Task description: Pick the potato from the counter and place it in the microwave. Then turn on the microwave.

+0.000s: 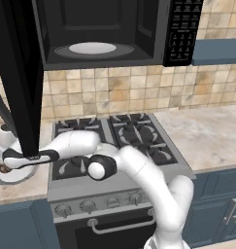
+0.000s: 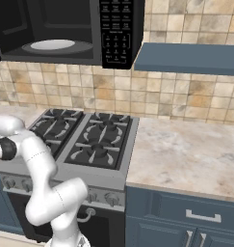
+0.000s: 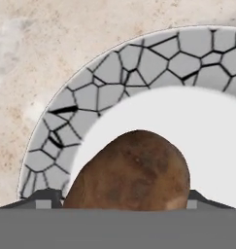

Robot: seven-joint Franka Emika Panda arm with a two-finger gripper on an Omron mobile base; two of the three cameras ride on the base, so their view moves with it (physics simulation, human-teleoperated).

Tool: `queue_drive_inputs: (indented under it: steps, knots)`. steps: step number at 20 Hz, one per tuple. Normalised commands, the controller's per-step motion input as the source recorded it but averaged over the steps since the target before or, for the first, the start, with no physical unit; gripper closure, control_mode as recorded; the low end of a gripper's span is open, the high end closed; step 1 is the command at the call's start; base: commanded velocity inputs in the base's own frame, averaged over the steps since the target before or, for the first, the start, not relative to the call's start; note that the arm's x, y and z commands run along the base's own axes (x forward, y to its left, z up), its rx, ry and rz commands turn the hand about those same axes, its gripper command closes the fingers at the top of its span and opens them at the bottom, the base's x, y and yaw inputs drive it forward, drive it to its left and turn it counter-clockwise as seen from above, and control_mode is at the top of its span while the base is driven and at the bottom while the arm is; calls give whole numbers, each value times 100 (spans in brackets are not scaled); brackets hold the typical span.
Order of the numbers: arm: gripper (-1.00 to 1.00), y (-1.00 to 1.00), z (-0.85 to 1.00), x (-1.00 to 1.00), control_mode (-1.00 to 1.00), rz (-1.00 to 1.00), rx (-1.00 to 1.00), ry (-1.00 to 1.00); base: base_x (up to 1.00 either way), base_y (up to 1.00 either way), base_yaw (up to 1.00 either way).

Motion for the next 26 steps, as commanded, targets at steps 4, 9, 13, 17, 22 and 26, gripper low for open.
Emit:
queue_drive_inputs:
  steps: [4, 9, 13, 17, 22, 26]
  knots:
    - [100, -7, 0, 1, -100, -9, 0, 1, 0, 0, 0]
    - [100, -63, 1, -10, -100, -9, 0, 0, 0, 0, 0]
    - [100, -87, 13, -24, -100, -5, 0, -1, 0, 0, 0]
    - [100, -100, 5, -25, -100, -4, 0, 0, 0, 0, 0]
    - [100, -100, 0, -23, -100, -1, 0, 0, 0, 0, 0]
    - [100, -100, 0, -32, -100, 0, 0, -1, 0, 0, 0]
